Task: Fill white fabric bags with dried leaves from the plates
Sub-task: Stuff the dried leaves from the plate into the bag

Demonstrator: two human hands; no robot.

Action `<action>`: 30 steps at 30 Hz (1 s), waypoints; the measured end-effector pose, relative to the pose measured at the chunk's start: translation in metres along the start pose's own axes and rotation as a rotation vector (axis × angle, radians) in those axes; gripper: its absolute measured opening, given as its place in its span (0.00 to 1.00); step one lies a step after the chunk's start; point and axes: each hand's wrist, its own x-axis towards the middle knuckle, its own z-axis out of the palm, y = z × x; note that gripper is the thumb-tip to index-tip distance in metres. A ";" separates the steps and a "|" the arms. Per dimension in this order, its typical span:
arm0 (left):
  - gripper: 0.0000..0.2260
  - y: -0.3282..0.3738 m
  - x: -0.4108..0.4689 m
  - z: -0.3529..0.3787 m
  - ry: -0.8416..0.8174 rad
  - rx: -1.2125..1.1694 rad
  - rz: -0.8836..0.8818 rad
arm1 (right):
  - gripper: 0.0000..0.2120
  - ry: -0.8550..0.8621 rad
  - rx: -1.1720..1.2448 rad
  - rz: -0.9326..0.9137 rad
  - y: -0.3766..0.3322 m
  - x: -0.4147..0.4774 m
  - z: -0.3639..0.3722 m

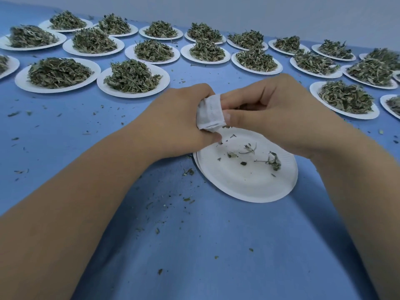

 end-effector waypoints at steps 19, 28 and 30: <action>0.15 0.000 -0.003 0.002 0.071 -0.021 0.099 | 0.06 0.293 -0.178 -0.118 -0.001 0.000 0.024; 0.11 -0.003 -0.002 -0.002 0.101 -0.008 0.081 | 0.12 0.176 -0.176 -0.192 -0.002 -0.005 0.020; 0.10 -0.004 -0.002 -0.001 0.118 0.002 0.083 | 0.13 0.157 -0.161 -0.163 -0.003 -0.005 0.020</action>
